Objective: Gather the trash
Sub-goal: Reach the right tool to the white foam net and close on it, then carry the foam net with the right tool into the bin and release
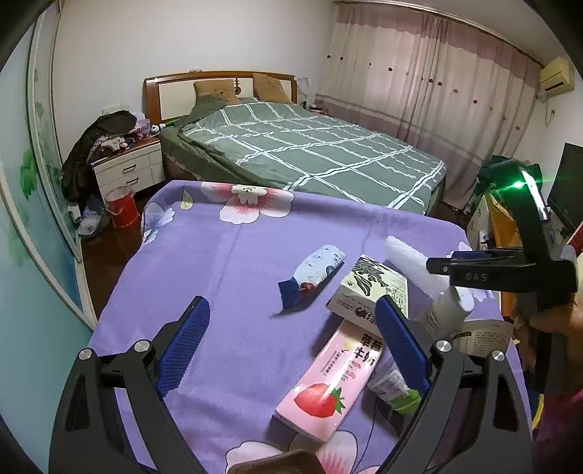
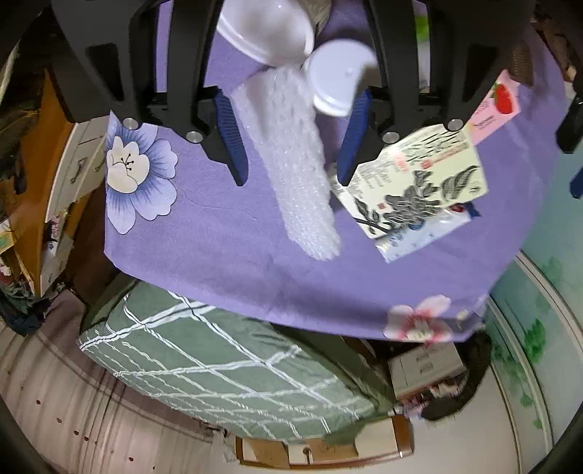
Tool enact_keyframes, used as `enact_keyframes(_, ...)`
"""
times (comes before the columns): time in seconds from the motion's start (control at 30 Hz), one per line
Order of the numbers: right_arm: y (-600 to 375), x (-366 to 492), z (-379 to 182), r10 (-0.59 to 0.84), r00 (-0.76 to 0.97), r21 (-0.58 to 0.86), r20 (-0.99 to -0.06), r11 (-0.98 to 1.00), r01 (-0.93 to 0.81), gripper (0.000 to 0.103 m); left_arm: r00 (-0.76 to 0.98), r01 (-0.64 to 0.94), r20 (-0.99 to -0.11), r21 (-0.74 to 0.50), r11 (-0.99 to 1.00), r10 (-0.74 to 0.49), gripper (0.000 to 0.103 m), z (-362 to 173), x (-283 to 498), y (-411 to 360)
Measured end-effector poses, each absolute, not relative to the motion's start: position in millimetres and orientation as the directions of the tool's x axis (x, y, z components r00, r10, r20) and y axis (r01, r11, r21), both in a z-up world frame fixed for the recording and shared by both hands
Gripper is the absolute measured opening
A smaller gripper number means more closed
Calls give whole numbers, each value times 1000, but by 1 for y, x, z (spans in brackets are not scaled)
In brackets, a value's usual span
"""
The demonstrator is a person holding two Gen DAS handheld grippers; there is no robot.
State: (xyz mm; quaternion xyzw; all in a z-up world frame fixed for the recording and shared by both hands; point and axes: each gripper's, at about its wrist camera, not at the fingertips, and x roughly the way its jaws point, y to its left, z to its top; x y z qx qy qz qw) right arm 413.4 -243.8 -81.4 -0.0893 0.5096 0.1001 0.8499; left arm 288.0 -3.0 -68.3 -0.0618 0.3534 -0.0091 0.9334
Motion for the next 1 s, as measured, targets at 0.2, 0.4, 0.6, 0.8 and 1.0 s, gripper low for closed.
enact_keyframes(0.2,-242,420,-97,33,437,-90,-899,962,-259,39,743,-23,-666,-133,991,-72,91,-74,292,3)
enact_keyframes(0.4,-255,408,-73,89,495,-31,-864,973,-230,13,749,-26,-659,-138,990,-72,91,-71,282,6)
enact_keyframes(0.6,-281,371,-24,148,594,36,-791,980,-197,13,769,-8,-635,-133,991,-79,91,-58,262,0)
enact_keyframes(0.8,-313,310,0,173,647,83,-742,982,-167,13,778,14,-621,-127,992,-91,91,-48,233,-12)
enact_keyframes(1.0,-358,244,-9,159,672,130,-723,987,-92,14,785,44,-610,-120,992,-109,91,-44,198,-33)
